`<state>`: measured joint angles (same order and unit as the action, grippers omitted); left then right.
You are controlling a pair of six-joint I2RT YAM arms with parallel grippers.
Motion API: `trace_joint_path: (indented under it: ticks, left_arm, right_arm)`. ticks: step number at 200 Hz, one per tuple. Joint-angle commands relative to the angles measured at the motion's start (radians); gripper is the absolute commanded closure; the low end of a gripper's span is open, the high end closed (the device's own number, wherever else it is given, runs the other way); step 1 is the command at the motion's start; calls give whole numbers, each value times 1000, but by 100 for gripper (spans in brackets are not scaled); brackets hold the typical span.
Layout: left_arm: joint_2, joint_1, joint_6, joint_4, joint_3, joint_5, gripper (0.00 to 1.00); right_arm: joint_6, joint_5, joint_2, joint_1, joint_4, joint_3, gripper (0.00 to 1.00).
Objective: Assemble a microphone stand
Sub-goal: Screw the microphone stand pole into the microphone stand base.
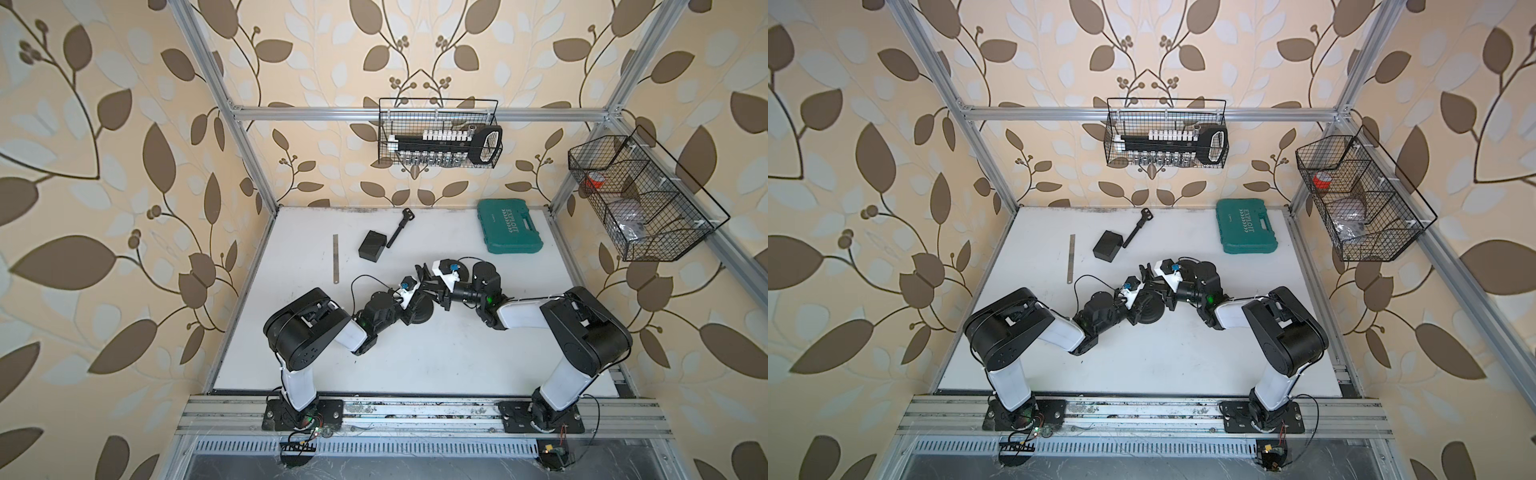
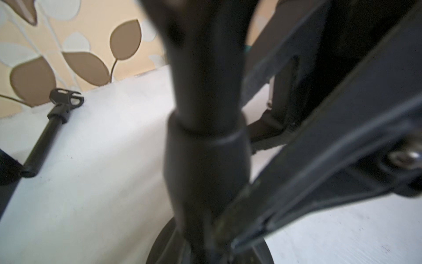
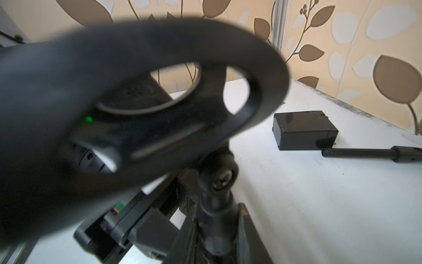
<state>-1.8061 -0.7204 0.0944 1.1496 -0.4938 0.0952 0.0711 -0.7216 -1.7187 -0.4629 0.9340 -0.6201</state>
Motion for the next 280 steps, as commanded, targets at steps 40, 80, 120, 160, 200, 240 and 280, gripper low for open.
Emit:
trace_joint_path:
  ticks: [40,80,120,160,200,240,280]
  left_arm:
    - [77,-7,5,-39,23,-6,65]
    - [119,-7,5,-45,21,-12,65]
    - [125,-7,18,-45,15,-11,81]
    - [102,-7,24,-23,28,-15,90]
    - [45,-7,13,21,40,-12,91]
    - [24,-7,3,41,44,-7,91]
    - [18,-7,5,29,38,0,91]
  right_arm:
    - [-93,442,21,-113,-64,111,100]
    - [-147,732,34,-233,-74,161,100]
    - [-175,883,37,-349,-86,164,100]
    - [-160,745,62,-328,-101,150,96]
    - [-104,495,159,-220,-196,126,51]
    - [-59,171,214,-59,-242,112,38]
    - [-8,77,200,-3,-285,56,40]
